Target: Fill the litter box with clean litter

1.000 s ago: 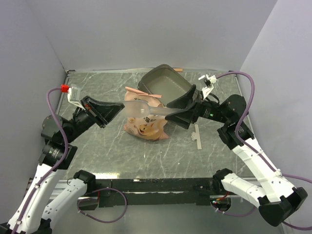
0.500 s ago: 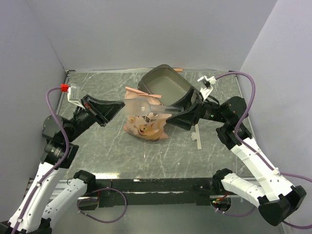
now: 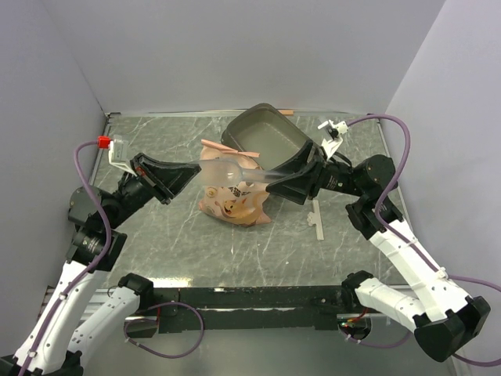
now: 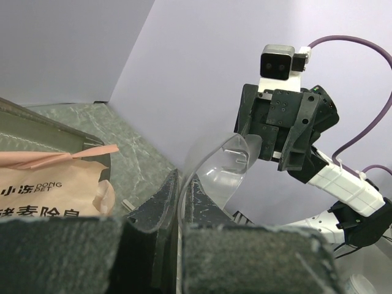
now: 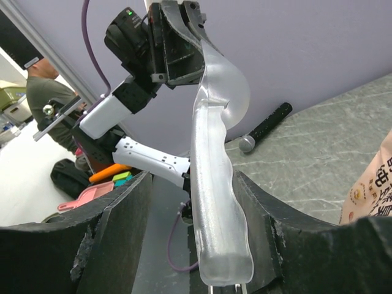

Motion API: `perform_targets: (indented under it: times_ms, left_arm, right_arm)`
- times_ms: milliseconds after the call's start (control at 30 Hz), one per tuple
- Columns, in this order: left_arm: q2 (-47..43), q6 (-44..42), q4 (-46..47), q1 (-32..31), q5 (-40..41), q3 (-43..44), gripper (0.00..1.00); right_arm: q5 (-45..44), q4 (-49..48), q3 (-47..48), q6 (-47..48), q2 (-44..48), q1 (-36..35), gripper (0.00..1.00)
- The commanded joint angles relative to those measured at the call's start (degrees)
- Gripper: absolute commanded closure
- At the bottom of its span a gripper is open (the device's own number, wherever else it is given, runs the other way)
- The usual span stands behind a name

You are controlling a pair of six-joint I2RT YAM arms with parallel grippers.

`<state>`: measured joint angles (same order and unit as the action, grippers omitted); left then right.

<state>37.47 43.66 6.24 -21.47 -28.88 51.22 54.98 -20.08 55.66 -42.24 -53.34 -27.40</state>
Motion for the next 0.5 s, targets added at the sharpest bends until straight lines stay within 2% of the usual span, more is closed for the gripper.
perform_targets:
  times_ms: [0, 300, 400, 467]
  left_arm:
    - [-0.8, 0.4, 1.5, -0.1, 0.4, -0.7, 0.99]
    - [-1.1, 0.5, 1.8, -0.1, 1.3, -0.9, 0.99]
    - [-0.8, 0.6, 1.9, -0.1, 1.4, -1.0, 0.99]
    - [-0.8, 0.8, 2.1, -0.1, 1.5, -1.0, 0.99]
  right_arm:
    - [-0.9, -5.6, -0.5, -0.9, -0.1, 0.2, 0.39]
    - [-1.1, -7.3, -0.7, -1.6, -1.0, 0.2, 0.47]
    - [-0.9, -7.0, -0.6, -1.4, -1.1, 0.2, 0.57]
    - [-0.7, -6.9, -0.6, -1.2, -1.1, 0.2, 0.73]
